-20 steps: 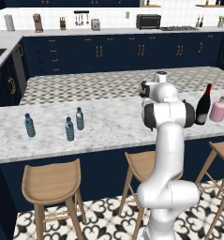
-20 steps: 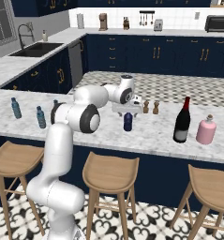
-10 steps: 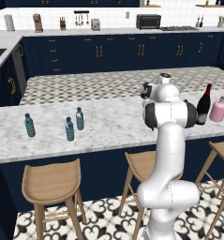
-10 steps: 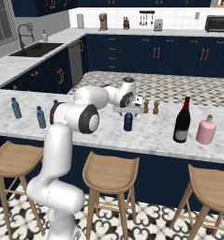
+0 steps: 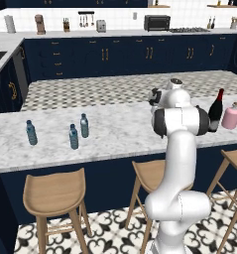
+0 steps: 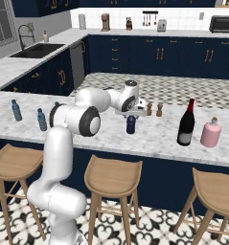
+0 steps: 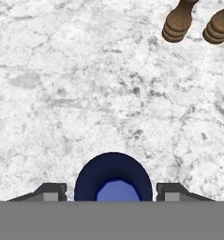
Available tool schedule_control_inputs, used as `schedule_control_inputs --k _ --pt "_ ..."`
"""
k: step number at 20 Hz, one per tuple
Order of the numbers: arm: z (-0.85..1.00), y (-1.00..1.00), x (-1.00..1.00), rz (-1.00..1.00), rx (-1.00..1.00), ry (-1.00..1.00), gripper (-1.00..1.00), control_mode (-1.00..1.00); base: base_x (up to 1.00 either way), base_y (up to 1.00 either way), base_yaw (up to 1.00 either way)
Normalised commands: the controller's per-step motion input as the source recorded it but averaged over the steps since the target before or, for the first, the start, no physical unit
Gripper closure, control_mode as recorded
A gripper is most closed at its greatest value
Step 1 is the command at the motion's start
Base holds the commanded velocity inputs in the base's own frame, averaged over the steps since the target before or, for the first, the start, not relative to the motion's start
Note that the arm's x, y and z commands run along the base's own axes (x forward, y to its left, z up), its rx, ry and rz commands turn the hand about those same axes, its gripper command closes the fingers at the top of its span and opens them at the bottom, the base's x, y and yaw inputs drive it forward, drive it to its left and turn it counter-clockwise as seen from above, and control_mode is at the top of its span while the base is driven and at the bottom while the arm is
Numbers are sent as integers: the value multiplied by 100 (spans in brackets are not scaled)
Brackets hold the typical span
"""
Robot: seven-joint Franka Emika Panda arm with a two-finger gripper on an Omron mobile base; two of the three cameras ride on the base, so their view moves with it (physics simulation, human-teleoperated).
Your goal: Move the plastic bottles in the middle to the plastics group, and the glass bottles in the middle to the glass group.
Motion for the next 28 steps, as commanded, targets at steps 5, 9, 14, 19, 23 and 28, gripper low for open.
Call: schedule_control_inputs --k 5,9,14,19,23,28 --pt "0 0 -4 0 0 0 100 -100 0 0 0" --pt "10 26 -20 2 0 -9 100 -100 0 0 0" --pt "33 46 -19 13 0 -13 100 -100 0 0 0" --pt "15 69 -31 18 0 -10 100 -100 0 0 0" --pt "0 100 -59 26 -4 -1 100 -100 0 0 0" --pt "0 100 -50 22 -12 0 100 -100 0 0 0"
